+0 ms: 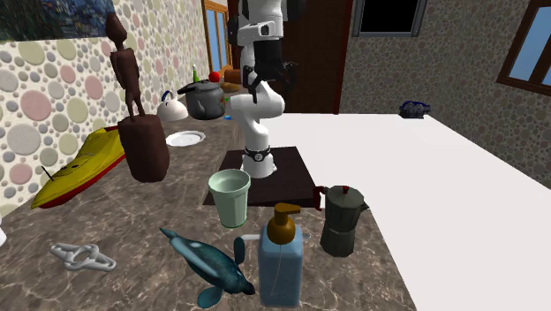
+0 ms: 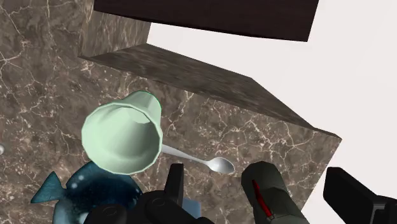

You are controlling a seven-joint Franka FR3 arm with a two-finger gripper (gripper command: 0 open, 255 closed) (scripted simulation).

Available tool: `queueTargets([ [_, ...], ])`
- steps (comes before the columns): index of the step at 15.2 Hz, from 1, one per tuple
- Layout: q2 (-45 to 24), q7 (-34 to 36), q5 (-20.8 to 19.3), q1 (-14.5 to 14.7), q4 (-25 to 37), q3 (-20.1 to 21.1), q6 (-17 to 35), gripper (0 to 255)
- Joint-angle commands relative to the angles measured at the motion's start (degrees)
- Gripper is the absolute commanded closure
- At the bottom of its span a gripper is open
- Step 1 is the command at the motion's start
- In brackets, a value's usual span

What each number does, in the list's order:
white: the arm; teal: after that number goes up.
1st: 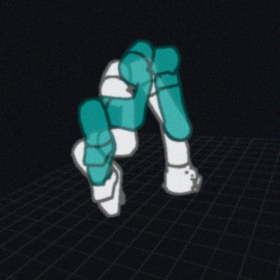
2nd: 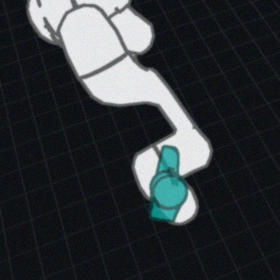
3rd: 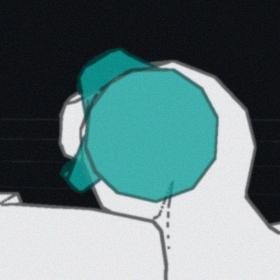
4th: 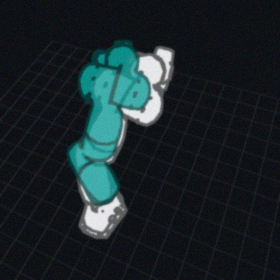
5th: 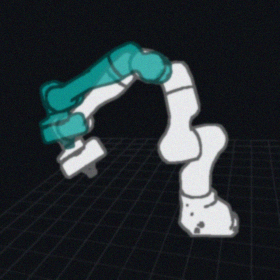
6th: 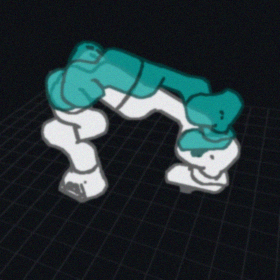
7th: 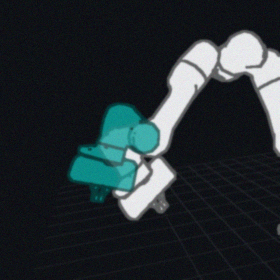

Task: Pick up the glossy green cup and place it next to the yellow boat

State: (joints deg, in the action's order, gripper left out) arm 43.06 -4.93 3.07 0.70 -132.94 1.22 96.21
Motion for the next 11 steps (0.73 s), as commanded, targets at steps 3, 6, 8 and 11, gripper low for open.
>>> queueTargets([
  [3, -3.0, 1.9, -1.1, -1.0, -0.9, 1.1, 2.8, 0],
  [6, -7.8, 5.0, -2.8, -2.6, -1.8, 2.5, 6.8, 0],
  [8, -11.3, 7.2, -4.2, -3.7, -2.1, 3.4, 9.3, 0],
  [11, -16.7, 10.7, -6.6, -5.3, -2.1, 4.6, 12.8, 0],
])
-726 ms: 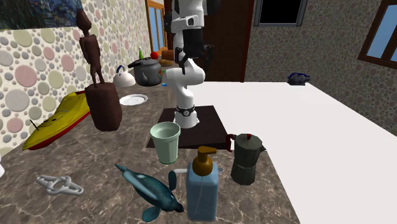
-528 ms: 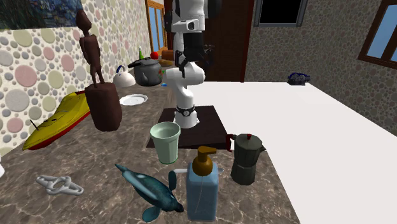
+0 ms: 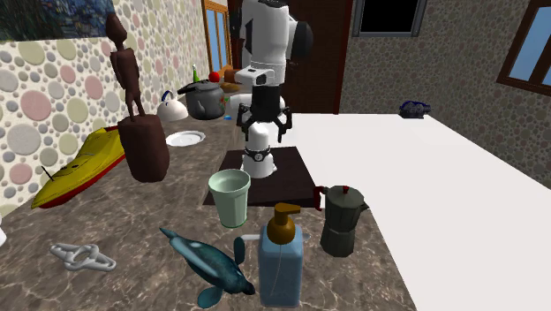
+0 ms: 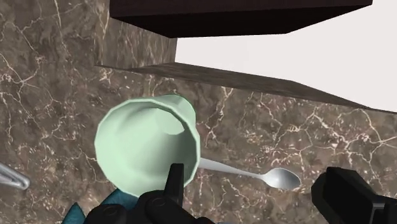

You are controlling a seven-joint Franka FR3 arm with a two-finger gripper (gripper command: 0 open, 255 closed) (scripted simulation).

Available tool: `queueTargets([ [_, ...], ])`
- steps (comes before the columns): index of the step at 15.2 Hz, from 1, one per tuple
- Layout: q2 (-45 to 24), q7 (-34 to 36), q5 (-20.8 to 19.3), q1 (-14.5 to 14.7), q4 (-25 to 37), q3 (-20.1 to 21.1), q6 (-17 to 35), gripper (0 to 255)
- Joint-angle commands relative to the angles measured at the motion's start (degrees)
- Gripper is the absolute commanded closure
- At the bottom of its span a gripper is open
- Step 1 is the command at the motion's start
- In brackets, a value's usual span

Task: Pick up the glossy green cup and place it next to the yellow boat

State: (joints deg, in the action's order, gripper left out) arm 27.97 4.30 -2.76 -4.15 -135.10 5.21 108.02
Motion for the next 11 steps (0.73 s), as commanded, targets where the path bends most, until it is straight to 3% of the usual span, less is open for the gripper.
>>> queueTargets([
  [1, -3.5, 2.7, -1.6, -1.0, 0.1, 0.9, 2.0, 0],
  [8, -17.4, 12.1, -8.8, -4.9, 2.7, 2.3, 8.1, 0],
  [11, -18.1, 12.4, -9.2, -5.0, 1.7, 2.1, 9.7, 0],
])
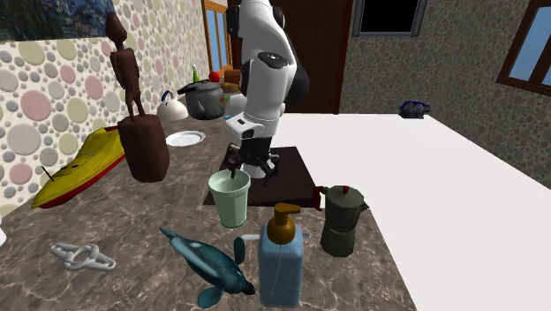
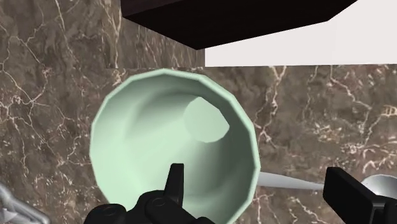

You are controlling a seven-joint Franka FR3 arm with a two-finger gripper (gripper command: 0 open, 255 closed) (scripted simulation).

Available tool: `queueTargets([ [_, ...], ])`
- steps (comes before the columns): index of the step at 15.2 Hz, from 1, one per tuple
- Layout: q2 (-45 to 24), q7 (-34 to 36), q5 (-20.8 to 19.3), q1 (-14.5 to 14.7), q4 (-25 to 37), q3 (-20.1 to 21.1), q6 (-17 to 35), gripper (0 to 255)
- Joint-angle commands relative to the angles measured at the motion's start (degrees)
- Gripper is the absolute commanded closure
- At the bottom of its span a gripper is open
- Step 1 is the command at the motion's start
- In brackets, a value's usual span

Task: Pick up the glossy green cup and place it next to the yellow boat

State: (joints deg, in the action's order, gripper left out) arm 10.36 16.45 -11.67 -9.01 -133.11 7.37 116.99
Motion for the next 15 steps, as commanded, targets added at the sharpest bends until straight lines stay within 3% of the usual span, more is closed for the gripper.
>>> queueTargets([
  [1, -0.7, 0.3, -0.4, -0.2, -0.8, -0.1, 1.5, 0],
  [5, -2.2, 0.8, -1.2, -0.6, -3.1, -0.4, 5.1, 0],
  [13, -2.2, 0.8, -1.2, -0.6, -3.0, -0.4, 5.1, 0],
  [14, -2.2, 0.8, -1.2, -0.6, -3.0, -0.4, 5.1, 255],
  [15, -2.2, 0.8, -1.2, -0.6, -3.0, -0.4, 5.1, 255],
])
